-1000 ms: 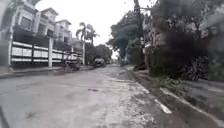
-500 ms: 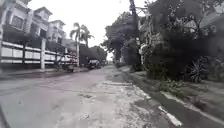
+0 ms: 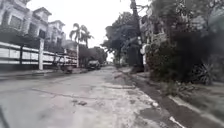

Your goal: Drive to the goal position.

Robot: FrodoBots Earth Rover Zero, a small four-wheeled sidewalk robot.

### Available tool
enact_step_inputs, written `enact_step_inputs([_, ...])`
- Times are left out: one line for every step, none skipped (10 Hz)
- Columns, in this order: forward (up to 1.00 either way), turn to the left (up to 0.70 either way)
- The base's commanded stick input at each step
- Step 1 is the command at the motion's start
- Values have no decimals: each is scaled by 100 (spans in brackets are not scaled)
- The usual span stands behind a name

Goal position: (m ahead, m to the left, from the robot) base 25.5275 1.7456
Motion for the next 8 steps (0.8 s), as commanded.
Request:
enact_step_inputs([70, 0])
enact_step_inputs([70, 0])
enact_step_inputs([70, 0])
enact_step_inputs([70, 0])
enact_step_inputs([70, 0])
enact_step_inputs([70, 0])
enact_step_inputs([70, 0])
enact_step_inputs([70, 0])
